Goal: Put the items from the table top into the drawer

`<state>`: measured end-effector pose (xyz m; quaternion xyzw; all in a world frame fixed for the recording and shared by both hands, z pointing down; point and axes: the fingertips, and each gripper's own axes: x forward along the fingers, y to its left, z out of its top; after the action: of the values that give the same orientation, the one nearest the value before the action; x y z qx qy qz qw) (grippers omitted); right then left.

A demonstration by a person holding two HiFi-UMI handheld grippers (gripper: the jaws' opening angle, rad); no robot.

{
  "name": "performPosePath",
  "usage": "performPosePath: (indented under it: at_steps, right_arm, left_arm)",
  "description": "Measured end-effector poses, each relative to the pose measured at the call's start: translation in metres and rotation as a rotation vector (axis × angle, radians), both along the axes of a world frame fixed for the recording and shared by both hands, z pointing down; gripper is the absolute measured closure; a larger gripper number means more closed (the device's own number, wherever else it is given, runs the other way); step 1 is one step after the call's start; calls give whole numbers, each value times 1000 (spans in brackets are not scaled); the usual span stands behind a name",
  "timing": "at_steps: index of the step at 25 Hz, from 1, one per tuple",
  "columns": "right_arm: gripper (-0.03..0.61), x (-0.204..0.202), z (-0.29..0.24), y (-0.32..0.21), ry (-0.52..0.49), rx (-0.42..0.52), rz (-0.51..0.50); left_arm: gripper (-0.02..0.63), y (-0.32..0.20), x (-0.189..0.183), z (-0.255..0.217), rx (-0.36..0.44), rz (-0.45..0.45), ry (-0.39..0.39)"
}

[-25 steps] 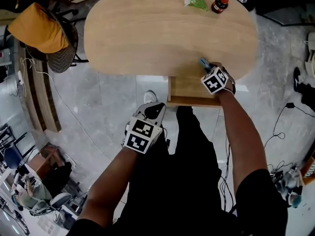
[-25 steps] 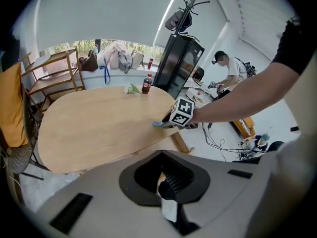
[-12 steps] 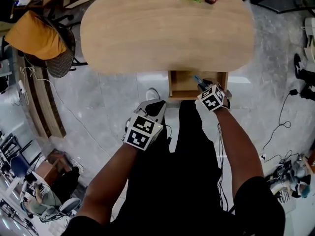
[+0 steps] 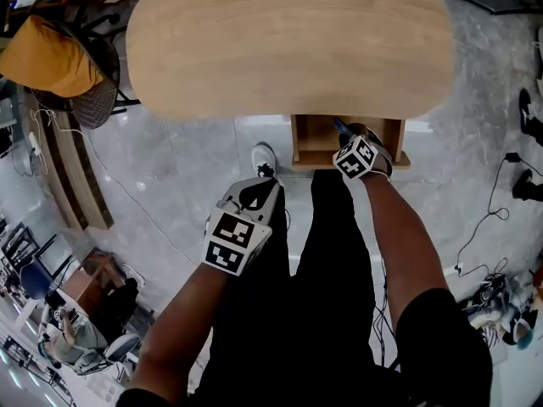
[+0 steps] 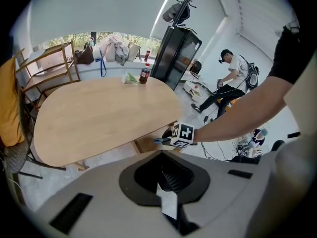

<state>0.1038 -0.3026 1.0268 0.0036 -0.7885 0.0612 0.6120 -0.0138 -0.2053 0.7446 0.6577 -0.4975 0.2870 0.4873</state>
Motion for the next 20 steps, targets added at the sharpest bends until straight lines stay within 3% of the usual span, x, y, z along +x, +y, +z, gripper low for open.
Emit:
performPosePath:
  at_steps: [5,9,11,15,20]
  right_arm:
    - [459,1,40,-5,63,27,-2]
    - [440,2,39,-4,88,22,32]
    - [410,2,28,-1,85,3,50]
    - [410,7,-8,6,94,2,58]
    - [410,17,-83,15,71,-2,128]
  left_arm:
    - [612,10,1,-3,0,-21,11]
    - [612,13,-1,-9,12,-28,21]
    - [612,10,-2,-12,21,-29,27]
    - [612,-2,-7,-35,68,-18,42]
    - [612,-16,-6,-86,157,58,57]
